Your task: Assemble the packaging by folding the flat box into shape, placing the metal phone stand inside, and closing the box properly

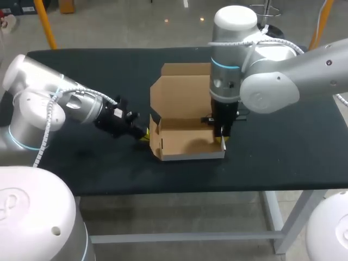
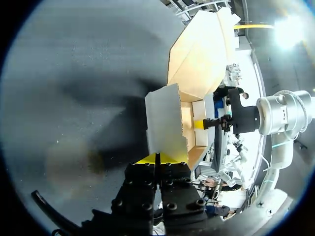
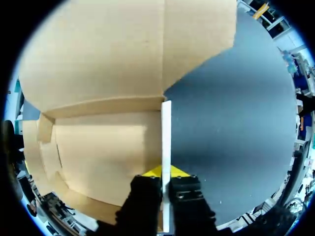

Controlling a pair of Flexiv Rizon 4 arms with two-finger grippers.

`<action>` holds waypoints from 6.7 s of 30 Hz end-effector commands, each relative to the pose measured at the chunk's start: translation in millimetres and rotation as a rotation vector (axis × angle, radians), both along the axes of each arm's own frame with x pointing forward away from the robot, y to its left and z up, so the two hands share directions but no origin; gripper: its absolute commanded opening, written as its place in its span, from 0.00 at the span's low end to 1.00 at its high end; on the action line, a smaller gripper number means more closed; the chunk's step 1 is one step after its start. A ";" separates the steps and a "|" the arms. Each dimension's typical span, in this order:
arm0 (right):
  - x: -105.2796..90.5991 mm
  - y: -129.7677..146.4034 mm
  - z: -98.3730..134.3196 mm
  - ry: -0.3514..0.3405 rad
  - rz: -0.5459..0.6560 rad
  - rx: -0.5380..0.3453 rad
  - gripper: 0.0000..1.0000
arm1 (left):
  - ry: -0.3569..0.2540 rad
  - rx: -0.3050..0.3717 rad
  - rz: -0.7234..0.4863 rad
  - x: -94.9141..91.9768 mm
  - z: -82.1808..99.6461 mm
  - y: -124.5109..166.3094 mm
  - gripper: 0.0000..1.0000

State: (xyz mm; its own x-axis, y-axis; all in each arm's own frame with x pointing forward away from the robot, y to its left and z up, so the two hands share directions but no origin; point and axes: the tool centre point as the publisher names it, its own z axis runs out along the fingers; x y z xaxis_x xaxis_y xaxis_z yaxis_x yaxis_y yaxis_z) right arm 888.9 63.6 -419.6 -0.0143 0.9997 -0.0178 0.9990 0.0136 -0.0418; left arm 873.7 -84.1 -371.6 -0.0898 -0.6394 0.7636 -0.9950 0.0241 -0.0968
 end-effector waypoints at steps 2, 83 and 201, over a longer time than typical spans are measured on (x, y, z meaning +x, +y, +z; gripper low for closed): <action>0.7 1.0 0.7 0.004 0.000 -0.003 0.00 | 0.001 -0.010 -0.011 -1.3 -1.6 -2.8 0.06; 0.7 1.0 0.7 0.004 0.000 -0.003 0.00 | 0.022 -0.008 -0.022 -2.8 3.5 -40.4 0.42; 0.7 1.0 0.7 0.004 0.000 -0.003 0.00 | 0.027 0.918 0.100 13.1 -46.0 -46.2 0.13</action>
State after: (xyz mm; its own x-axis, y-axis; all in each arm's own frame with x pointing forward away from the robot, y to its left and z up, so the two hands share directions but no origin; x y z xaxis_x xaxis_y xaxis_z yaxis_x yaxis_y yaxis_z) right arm 889.4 62.1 -419.1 -0.0132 0.9997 -0.0185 0.9991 0.0124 -0.0414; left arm 883.5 -123.7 -403.2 0.0051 -1.0000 0.0024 -0.9982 -0.0052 -0.0594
